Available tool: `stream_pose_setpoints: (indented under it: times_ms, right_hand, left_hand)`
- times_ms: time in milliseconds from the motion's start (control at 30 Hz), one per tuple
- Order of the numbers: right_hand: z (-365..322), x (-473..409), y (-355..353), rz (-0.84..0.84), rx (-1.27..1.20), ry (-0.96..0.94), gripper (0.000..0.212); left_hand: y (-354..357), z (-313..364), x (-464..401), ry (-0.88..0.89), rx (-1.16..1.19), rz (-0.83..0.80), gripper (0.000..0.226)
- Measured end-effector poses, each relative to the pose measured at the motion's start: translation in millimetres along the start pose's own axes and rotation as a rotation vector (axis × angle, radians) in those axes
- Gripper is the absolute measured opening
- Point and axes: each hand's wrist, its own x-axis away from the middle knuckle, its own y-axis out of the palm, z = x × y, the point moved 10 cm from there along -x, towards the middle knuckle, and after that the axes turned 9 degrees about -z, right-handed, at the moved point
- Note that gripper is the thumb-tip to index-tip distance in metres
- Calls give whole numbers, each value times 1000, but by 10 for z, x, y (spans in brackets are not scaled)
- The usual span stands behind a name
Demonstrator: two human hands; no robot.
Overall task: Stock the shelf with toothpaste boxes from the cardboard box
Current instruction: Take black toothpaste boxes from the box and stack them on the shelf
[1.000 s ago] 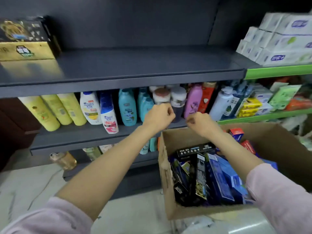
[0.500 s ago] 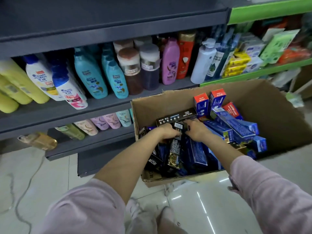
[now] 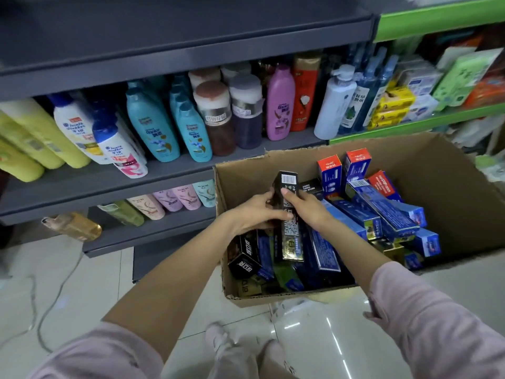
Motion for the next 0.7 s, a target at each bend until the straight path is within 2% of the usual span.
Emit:
stream_pose_setpoints:
  times_ms: [33, 100, 133, 200, 267, 333, 400, 500, 600, 700]
  right_hand:
    - [-16, -21, 9, -6, -55, -17, 54]
    - [-27, -38, 29, -13, -190, -26, 53]
    - [-8, -46, 34, -10, -241, -11, 55]
    - [51, -75, 20, 10, -301, 18, 57]
    - [67, -81, 6, 23, -355, 27, 55]
    - [64, -89, 0, 18, -394, 33, 53]
    - [47, -87, 4, 4, -405, 29, 51]
    - [38, -68, -1, 10, -399, 23, 49]
    - [51, -45, 6, 13, -449, 24, 40]
    - [96, -43, 6, 30, -459, 41, 45]
  left_hand:
    - [23, 39, 23, 22, 119, -36, 60]
    - [-94, 64, -9, 22, 206, 34, 54]
    - [-238, 52, -25, -14, 82, 150, 48]
    - [-469, 58, -26, -146, -404, 350, 32]
    - [-387, -70, -17, -338, -817, 293, 28]
    - [-339, -246, -47, -494, -986, 229, 32]
    - [-374, -347, -111, -597, -1013, 225, 40]
    - [-464, -474, -96, -719, -872, 311, 54]
    - [-535, -434, -104, -611, -681, 433, 55]
    - [-564, -414, -67, -672, -723, 447, 64]
